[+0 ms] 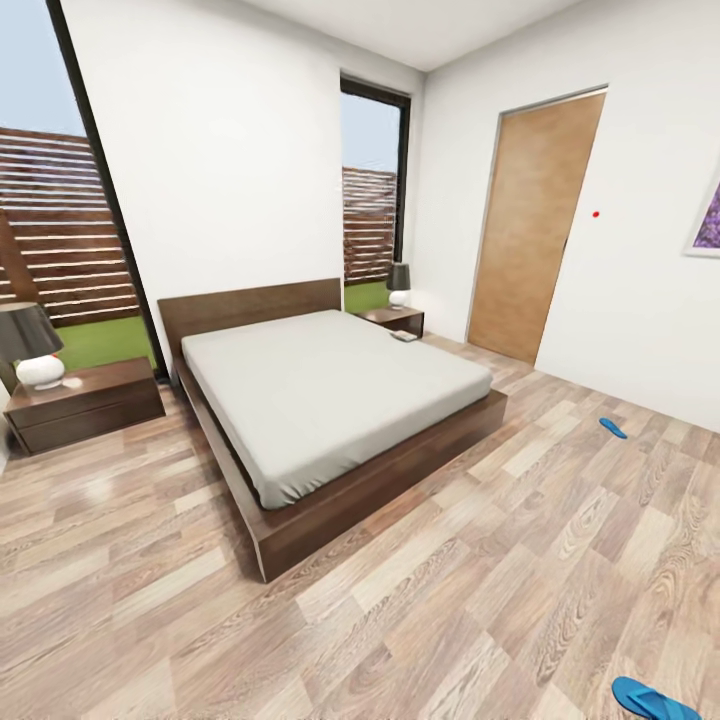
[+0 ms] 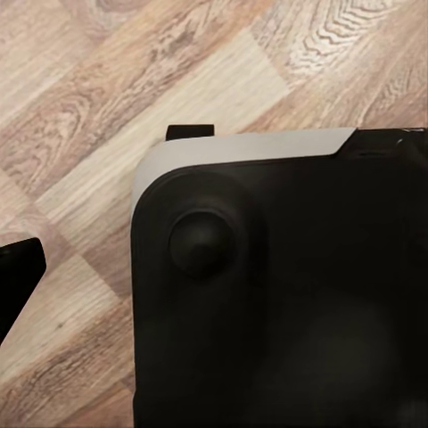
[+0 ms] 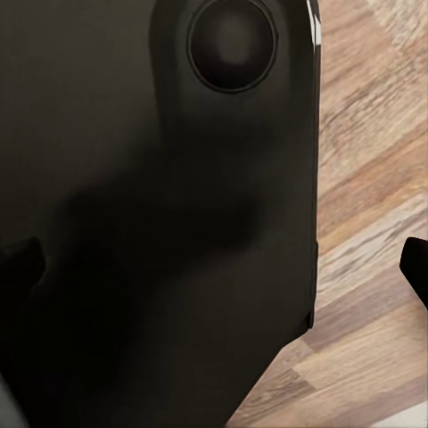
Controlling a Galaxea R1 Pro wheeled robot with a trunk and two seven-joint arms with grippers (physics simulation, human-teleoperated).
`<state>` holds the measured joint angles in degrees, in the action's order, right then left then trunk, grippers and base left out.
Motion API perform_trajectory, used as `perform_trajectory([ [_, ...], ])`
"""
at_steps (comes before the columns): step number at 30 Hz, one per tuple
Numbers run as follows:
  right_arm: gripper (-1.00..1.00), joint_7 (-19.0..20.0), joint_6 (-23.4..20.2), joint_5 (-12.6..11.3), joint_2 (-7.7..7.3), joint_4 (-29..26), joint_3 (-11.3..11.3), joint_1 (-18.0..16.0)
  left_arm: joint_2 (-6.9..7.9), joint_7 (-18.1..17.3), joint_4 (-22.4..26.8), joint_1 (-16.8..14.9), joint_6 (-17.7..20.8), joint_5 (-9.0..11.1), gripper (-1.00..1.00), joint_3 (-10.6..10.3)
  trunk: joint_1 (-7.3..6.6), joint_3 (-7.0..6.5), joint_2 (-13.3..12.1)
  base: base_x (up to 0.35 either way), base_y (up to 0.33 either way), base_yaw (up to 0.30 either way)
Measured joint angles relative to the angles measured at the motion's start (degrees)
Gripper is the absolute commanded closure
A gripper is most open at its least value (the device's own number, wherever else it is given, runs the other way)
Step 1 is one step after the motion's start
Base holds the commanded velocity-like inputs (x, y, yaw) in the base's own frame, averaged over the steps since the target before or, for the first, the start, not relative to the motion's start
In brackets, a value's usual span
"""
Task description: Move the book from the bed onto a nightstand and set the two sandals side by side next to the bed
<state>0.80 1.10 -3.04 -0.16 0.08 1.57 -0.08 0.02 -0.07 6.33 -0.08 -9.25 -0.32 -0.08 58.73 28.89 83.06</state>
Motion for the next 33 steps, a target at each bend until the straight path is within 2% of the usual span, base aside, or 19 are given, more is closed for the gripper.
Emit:
perform_trajectory([
  [5,-1.00,0.06,0.02,0.01,-0.14,0.02,-0.03,0.00,0.17,-0.01,0.12,0.00,0.00,-0.06,-1.00,-0.01,-0.02,0.04,0.00,0.083,0.000,0.000],
  [15,-1.00,0.11,0.06,0.07,-0.30,-0.19,0.12,0.00,0.24,-0.01,3.43,-0.07,0.09,-0.03,-1.00,-0.01,-0.03,0.04,0.00,0.294,0.000,0.000],
  [18,-1.00,0.24,-0.05,0.03,-0.49,-1.37,0.25,0.00,0.23,-0.01,7.64,-0.15,0.16,0.01,-1.00,0.00,-0.03,0.03,0.00,0.316,0.000,0.000],
  [21,-1.00,0.30,-0.12,0.01,-0.67,-7.42,0.27,-0.02,0.17,-0.01,12.79,-0.21,0.42,0.10,-1.00,0.00,-0.03,0.02,0.00,0.317,0.000,0.000],
  [24,-1.00,0.30,-0.07,0.02,-0.79,-12.90,0.27,-0.02,0.05,-0.01,15.36,-0.24,0.38,0.14,-1.00,-0.01,-0.03,0.02,0.00,0.317,0.000,0.000],
  [28,-1.00,0.27,0.16,0.01,-1.14,-18.45,0.33,-0.01,-0.01,-0.01,16.46,-0.24,0.15,0.16,-1.00,0.00,-0.03,0.03,0.00,0.311,0.000,0.000],
  [30,-1.00,0.37,1.64,-0.03,-1.62,-20.99,0.41,-0.01,-0.02,-0.01,17.39,-0.25,0.09,0.20,-1.00,0.00,-0.02,0.03,0.00,0.167,0.000,0.000],
  [33,-1.00,1.79,2.98,-0.21,-1.93,-22.19,0.34,0.00,-0.02,-0.01,17.83,-0.24,0.05,0.22,-1.00,0.00,-0.01,0.04,0.00,0.081,0.000,0.000],
])
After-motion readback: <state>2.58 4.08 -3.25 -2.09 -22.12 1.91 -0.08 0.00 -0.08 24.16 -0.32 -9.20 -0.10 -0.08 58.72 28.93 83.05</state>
